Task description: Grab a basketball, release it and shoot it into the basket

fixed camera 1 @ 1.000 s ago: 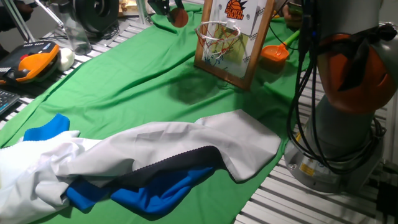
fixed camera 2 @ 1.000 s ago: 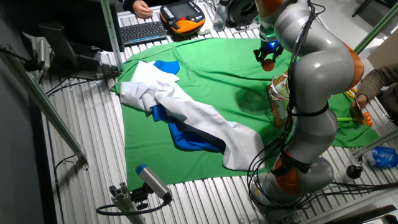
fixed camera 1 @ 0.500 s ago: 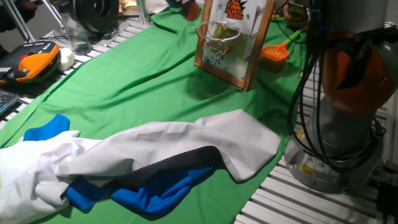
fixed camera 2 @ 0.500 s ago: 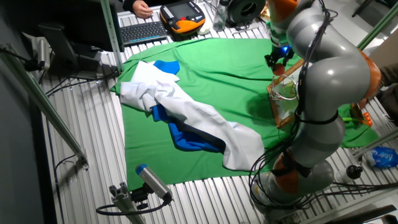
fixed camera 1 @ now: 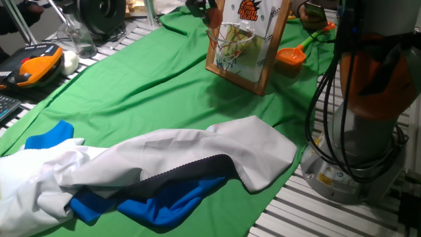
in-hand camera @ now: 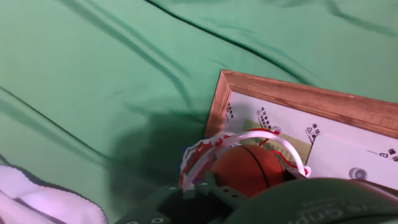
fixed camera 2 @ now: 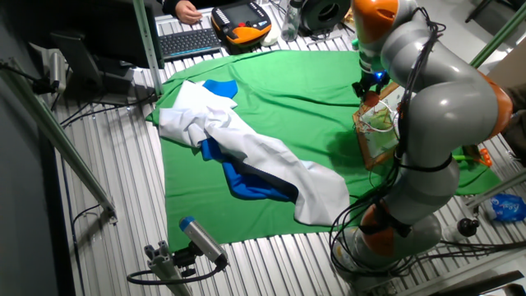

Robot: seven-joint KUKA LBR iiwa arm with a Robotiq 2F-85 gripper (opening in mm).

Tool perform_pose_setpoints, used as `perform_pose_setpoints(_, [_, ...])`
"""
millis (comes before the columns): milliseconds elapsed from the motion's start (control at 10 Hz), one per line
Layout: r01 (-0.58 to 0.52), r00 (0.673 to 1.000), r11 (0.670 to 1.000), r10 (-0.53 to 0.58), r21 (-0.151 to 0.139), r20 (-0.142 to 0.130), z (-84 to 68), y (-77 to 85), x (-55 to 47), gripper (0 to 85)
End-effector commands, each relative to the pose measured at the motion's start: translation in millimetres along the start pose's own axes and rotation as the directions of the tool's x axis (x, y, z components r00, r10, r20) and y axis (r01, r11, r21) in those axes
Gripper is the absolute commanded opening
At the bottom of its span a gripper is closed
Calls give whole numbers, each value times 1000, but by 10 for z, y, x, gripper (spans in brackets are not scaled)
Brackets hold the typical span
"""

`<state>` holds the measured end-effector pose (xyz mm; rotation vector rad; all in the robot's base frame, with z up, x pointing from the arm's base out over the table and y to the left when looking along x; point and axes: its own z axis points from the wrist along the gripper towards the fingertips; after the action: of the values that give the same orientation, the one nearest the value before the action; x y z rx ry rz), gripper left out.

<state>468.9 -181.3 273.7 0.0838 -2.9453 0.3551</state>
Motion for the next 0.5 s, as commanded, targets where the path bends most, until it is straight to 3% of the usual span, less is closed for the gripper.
perform_pose_setpoints(0, [4, 1000, 1000, -4, -1, 1, 10, -13, 8, 0])
perform_pose_setpoints(400, [11, 1000, 1000, -11, 15, 3, 89, -29, 36, 0])
